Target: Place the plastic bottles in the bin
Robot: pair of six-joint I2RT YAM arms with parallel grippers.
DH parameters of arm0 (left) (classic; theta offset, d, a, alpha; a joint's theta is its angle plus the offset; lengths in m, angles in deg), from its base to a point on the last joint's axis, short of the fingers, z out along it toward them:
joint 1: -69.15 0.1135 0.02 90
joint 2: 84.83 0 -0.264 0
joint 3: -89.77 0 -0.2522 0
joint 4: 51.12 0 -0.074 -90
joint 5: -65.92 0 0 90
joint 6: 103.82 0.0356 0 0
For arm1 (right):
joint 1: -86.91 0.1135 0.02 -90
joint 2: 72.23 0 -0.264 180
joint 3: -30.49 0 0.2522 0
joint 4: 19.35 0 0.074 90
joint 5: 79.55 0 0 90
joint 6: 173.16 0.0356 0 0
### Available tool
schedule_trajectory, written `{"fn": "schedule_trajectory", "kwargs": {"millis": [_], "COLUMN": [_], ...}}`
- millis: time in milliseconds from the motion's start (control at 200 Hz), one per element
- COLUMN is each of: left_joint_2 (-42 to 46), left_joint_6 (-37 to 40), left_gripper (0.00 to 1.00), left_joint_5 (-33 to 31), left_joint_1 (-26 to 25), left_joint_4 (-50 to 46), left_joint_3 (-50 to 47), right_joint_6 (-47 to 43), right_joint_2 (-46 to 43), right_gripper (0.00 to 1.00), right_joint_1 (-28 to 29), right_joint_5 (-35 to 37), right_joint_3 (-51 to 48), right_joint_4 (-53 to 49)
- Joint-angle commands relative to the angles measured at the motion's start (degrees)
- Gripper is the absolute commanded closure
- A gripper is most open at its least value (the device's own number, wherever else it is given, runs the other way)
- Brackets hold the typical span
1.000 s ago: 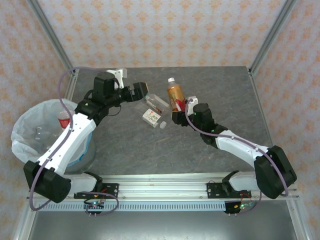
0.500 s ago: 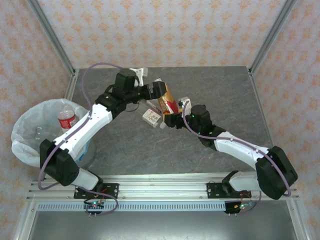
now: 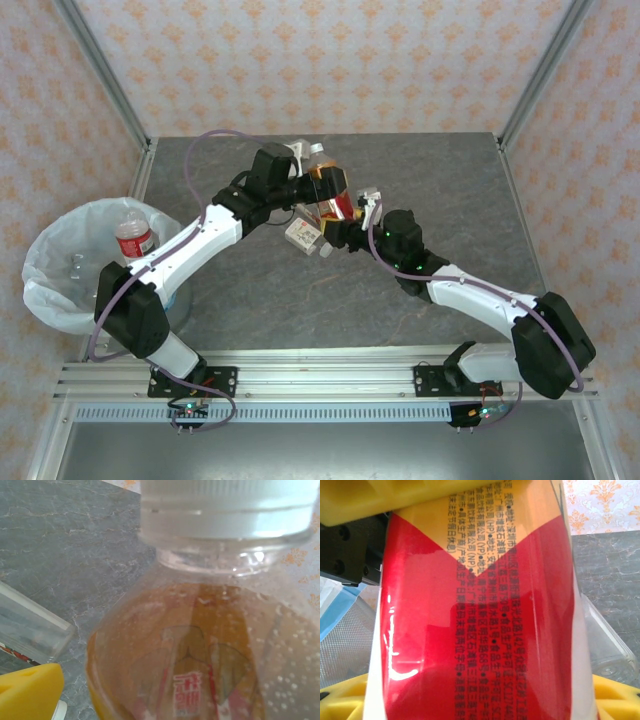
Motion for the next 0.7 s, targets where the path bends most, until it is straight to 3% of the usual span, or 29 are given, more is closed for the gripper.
{"fn": "schedule_trajectory", "kwargs": {"millis": [0, 230, 340, 420, 696], "left_joint_2": [-0.9, -1.7, -2.1, -2.1, -1.3], "left_joint_6": [-0.9, -2.4, -1.8, -1.7, -1.5], "left_gripper": [0.0, 0.11, 0.21, 0.29, 0.39], "left_joint_5": [-0.2, 0.9, 0.9, 0.7, 0.0], "left_joint_1": [-0.5, -0.5, -0.5, -0.5, -0.5], "left_joint_4": [1.3, 3.9, 3.1, 2.8, 2.4], "left_joint_3": [0.4, 0.5, 1.2, 1.2, 0.8], "right_joint_6": [0.5, 0.4, 0.5, 0.4, 1.1], "right_joint_2": [-1.1, 0.4, 0.7, 0.9, 0.8], "right_gripper": [0.45, 0.45, 0.45, 0.42, 0.27], "right_joint_1": [0.4, 1.8, 1.9, 1.8, 1.8], "right_joint_5": [-1.3, -0.9, -0.6, -0.8, 0.8], "right_joint_3": [0.7, 1.4, 1.4, 1.5, 0.8], "right_joint_4": [4.2, 4.8, 5.3, 5.1, 4.6]}}
